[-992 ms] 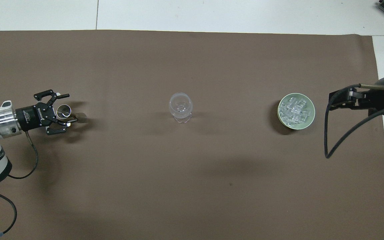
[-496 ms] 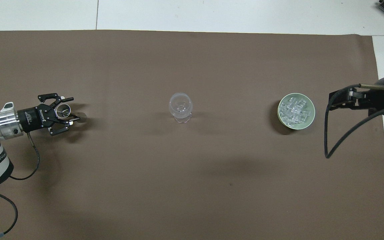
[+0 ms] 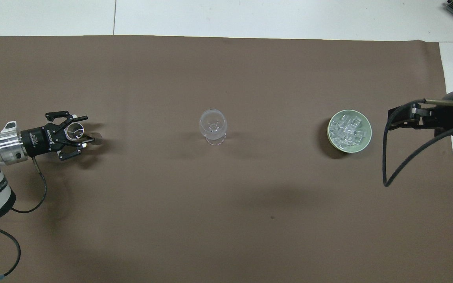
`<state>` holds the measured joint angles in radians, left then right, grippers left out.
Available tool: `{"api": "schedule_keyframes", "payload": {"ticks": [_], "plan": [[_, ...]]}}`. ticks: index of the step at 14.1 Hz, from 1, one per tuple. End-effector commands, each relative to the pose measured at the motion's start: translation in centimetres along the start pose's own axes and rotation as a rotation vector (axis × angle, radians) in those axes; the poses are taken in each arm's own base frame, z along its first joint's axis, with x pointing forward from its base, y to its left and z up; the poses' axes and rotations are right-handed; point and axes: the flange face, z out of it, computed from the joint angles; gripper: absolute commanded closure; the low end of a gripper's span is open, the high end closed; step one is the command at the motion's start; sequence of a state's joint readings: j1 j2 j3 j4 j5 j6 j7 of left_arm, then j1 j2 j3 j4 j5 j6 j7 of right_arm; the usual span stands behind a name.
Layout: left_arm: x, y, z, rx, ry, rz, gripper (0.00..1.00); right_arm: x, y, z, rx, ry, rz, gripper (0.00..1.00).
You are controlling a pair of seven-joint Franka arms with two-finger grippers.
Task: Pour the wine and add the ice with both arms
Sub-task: 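Close the left gripper on the small dark bottle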
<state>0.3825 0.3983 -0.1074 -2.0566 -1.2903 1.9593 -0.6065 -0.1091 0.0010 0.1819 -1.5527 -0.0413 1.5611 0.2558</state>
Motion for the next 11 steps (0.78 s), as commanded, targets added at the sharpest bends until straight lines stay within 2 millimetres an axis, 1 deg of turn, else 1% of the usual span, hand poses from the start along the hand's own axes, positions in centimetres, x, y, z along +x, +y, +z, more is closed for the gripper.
{"api": "schedule_keyframes", "payload": {"ticks": [1,2,4,9,11], "plan": [[-0.26,-0.92,-0.23,-0.005,-0.029,-0.002,0.31,-0.58,0.44,-0.04,0.016,-0.008,-0.015,0.00],[-0.32,-0.96,-0.17,-0.002,-0.034,-0.002,0.31,-0.58,0.44,-0.04,0.016,-0.008,-0.015,0.00],[-0.26,-0.97,-0.35,-0.002,-0.038,-0.004,0.38,-0.58,0.44,-0.04,0.016,-0.008,-0.015,0.00],[-0.41,-1.00,-0.51,0.003,-0.047,-0.005,0.41,-0.58,0.44,-0.04,0.016,-0.008,-0.015,0.00],[-0.53,-0.97,-0.65,0.002,-0.047,-0.002,0.44,-0.58,0.44,-0.04,0.016,-0.008,-0.015,0.00]]}}
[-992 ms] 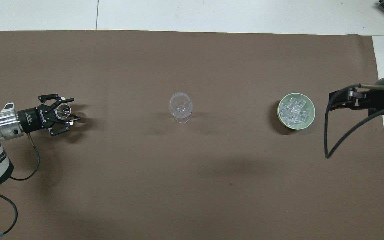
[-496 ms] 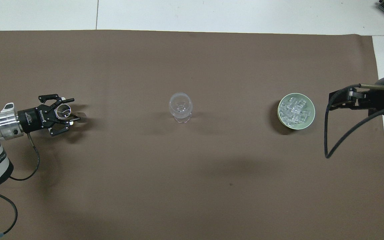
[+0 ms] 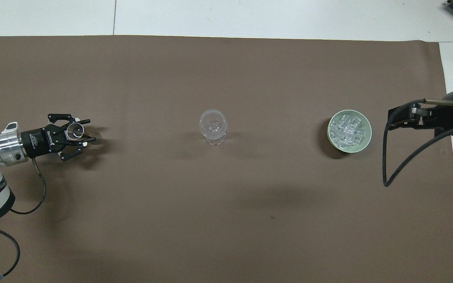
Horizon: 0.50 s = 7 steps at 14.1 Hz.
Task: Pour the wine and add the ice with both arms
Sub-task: 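Close the left gripper on the small dark bottle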
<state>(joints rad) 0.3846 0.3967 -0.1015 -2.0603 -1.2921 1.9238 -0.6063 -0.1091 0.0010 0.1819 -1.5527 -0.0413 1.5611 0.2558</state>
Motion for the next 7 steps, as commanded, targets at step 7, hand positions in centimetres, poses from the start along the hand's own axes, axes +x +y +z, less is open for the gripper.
{"api": "schedule_keyframes", "payload": {"ticks": [7], "plan": [[-0.06,-0.66,-1.44,-0.021,-0.018,-0.004,0.55,-0.58,0.44,-0.04,0.016,-0.008,-0.015,0.00]]}}
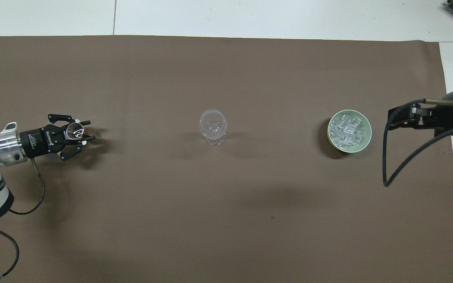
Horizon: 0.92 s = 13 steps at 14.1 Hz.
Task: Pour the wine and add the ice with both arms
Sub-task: 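Close the left gripper on the small dark bottle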
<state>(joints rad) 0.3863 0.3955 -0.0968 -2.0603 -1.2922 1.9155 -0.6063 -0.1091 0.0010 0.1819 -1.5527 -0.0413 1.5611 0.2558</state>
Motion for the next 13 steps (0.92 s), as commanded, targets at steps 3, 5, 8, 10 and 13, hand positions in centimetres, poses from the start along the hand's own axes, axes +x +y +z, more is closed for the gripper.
{"api": "schedule_keyframes", "payload": {"ticks": [3,5,8,10,13], "plan": [[-0.13,-0.67,-1.10,-0.018,-0.014,-0.001,0.56,-0.58,0.44,-0.04,0.016,-0.008,-0.015,0.00],[-0.13,-0.67,-1.10,-0.018,-0.014,-0.001,0.69,-0.58,0.44,-0.04,0.016,-0.008,-0.015,0.00],[-0.11,-0.66,-1.11,-0.019,-0.013,-0.001,0.80,-0.58,0.44,-0.04,0.016,-0.008,-0.015,0.00],[-0.15,-0.67,-1.04,-0.017,-0.013,-0.001,0.85,-0.58,0.44,-0.04,0.016,-0.008,-0.015,0.00],[-0.18,-0.67,-0.96,-0.016,-0.013,-0.002,1.00,-0.58,0.44,-0.04,0.016,-0.008,-0.015,0.00]]}}
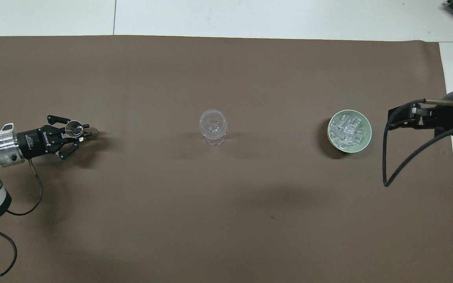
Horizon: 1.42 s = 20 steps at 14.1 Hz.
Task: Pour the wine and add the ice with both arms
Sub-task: 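Lift and carry the bottle with the left gripper toward the wine glass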
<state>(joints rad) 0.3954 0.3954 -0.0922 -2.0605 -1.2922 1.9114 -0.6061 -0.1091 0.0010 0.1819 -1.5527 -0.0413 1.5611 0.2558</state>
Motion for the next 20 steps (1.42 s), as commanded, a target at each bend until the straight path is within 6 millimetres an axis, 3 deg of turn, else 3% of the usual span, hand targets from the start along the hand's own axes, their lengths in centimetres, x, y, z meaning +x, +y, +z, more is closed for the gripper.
{"api": "schedule_keyframes", "payload": {"ticks": [1,7,14,20], "plan": [[-0.5,-0.7,-0.3,-0.005,-0.016,0.002,1.00,-0.6,0.4,0.0,0.016,-0.008,-0.015,0.00],[-1.5,-0.4,0.1,0.020,-0.054,-0.023,1.00,-0.6,0.4,0.0,0.016,-0.008,-0.015,0.00],[-8.4,0.8,4.0,0.038,0.018,-0.063,1.00,-0.6,0.4,0.0,0.016,-0.008,-0.015,0.00],[-13.9,0.4,7.6,0.043,0.069,-0.097,1.00,-0.6,0.4,0.0,0.016,-0.008,-0.015,0.00]]}}
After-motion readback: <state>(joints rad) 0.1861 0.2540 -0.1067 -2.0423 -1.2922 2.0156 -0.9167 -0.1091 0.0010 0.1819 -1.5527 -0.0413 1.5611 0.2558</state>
